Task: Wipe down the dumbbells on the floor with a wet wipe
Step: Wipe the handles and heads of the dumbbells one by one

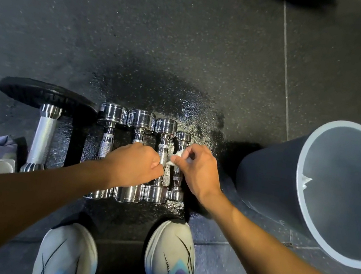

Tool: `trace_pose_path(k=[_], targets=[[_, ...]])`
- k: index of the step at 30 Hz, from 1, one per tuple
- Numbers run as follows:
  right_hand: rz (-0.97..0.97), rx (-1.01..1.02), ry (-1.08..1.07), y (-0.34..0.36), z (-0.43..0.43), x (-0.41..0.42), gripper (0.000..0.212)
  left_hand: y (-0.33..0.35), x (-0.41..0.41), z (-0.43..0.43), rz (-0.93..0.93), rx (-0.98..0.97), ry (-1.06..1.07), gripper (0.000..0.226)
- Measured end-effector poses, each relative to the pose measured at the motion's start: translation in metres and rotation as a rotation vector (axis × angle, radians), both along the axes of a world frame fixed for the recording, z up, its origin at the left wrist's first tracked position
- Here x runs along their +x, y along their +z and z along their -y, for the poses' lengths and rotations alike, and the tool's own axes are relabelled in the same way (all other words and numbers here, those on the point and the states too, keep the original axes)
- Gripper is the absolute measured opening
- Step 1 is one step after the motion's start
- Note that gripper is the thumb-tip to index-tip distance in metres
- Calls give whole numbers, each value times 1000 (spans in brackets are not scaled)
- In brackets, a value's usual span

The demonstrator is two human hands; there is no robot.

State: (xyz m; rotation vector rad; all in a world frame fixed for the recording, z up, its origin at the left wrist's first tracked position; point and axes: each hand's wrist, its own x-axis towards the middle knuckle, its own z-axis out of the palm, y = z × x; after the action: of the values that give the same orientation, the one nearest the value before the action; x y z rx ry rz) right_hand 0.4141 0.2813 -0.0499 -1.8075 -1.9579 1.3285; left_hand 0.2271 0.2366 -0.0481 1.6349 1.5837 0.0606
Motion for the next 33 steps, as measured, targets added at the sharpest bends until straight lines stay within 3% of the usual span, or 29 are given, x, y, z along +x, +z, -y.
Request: trace_pose_path(k=[10,33], targets=[[114,64,79,-8,-7,-3,30,-4,3,0,4,18,-21,44],[84,75,107,-6,1,2,30,0,1,1,-4,42,-50,43]])
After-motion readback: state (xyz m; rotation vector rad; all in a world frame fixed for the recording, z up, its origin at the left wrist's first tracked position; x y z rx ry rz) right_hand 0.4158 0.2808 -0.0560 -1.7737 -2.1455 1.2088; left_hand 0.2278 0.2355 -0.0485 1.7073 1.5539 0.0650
